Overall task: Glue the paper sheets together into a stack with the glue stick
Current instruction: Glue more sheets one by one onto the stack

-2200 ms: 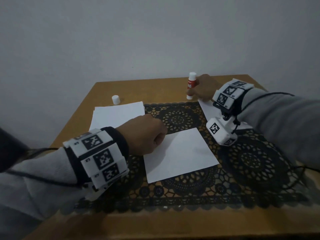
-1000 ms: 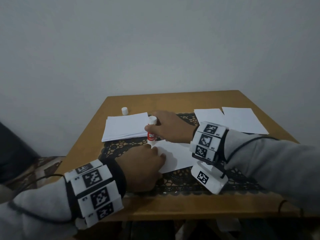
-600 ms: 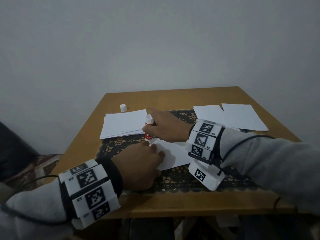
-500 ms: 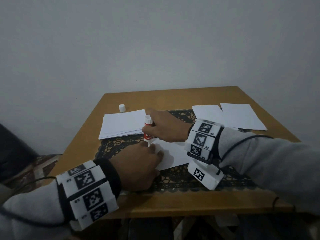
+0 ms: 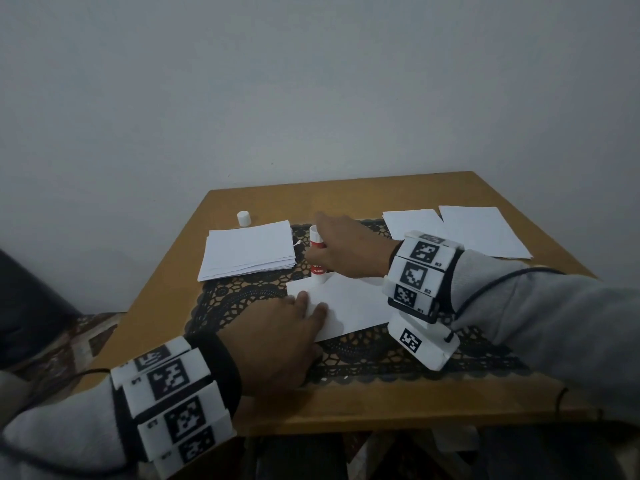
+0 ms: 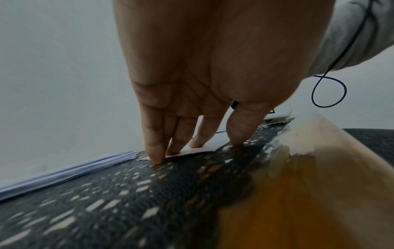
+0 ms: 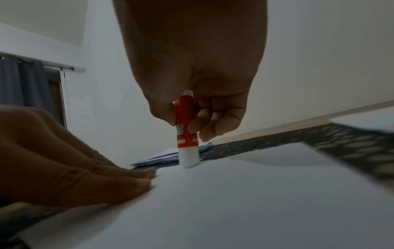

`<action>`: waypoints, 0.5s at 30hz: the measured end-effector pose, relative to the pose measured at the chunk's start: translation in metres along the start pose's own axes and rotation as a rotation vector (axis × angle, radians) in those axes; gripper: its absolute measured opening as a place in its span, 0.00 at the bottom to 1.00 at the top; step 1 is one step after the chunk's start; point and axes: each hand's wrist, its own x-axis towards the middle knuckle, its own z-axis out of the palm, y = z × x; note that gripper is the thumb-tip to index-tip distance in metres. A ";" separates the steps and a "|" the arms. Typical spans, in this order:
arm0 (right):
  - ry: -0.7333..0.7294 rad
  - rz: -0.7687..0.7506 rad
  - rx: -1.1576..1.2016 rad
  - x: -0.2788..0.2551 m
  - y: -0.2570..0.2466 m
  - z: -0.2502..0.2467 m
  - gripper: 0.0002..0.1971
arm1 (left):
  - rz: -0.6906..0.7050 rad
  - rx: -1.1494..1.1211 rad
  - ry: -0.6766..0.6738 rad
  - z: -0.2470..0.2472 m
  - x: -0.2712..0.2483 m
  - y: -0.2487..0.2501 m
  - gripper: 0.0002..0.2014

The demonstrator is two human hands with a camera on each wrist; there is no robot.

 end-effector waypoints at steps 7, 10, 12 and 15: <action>0.022 0.109 0.044 -0.015 0.028 -0.016 0.14 | 0.004 0.033 0.010 -0.005 0.004 -0.002 0.31; 0.039 0.127 0.015 -0.021 0.039 -0.023 0.12 | 0.044 0.034 0.093 -0.008 0.011 -0.012 0.25; 0.058 0.142 -0.012 -0.025 0.046 -0.026 0.12 | 0.056 0.018 0.131 -0.008 0.015 -0.016 0.21; 0.079 0.167 -0.024 -0.029 0.056 -0.031 0.12 | 0.085 -0.027 0.173 -0.009 0.021 -0.017 0.17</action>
